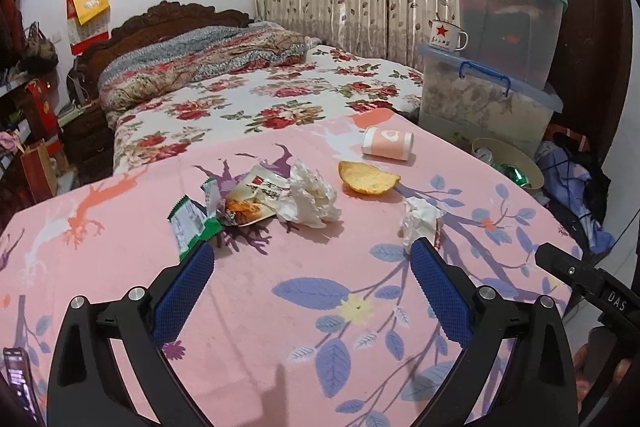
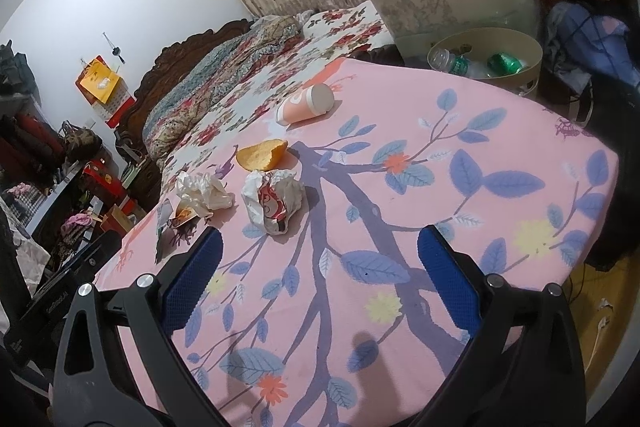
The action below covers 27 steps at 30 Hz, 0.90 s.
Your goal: Collect trash
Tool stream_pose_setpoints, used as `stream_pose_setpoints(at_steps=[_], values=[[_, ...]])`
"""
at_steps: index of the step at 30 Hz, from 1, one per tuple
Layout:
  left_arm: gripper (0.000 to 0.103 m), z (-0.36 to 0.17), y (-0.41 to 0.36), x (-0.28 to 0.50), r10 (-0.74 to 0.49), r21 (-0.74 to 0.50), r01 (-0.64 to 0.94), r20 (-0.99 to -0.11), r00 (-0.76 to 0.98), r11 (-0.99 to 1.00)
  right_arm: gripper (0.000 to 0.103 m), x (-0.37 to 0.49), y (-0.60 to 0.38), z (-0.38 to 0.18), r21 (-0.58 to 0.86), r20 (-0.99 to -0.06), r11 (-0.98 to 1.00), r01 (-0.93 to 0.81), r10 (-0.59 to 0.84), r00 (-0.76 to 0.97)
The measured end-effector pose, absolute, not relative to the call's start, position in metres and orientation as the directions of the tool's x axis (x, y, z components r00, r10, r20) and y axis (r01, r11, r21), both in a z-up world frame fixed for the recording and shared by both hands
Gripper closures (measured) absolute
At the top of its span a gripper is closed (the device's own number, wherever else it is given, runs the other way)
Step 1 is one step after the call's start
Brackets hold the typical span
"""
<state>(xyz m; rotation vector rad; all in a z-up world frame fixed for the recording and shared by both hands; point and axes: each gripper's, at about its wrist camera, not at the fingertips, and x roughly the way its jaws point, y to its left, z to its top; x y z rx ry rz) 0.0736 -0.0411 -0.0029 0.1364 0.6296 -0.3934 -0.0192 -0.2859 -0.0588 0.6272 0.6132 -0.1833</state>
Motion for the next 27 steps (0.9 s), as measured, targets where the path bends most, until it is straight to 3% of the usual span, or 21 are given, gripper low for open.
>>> stream_pose_setpoints(at_steps=[27], values=[[0.009, -0.0060, -0.0331, 0.0792, -0.301, -0.015, 0.366, -0.602, 0.740, 0.930, 0.006, -0.0164, -0.2814, -0.0665, 0.499, -0.602, 0.799, 0.337, 0.039, 0.798]])
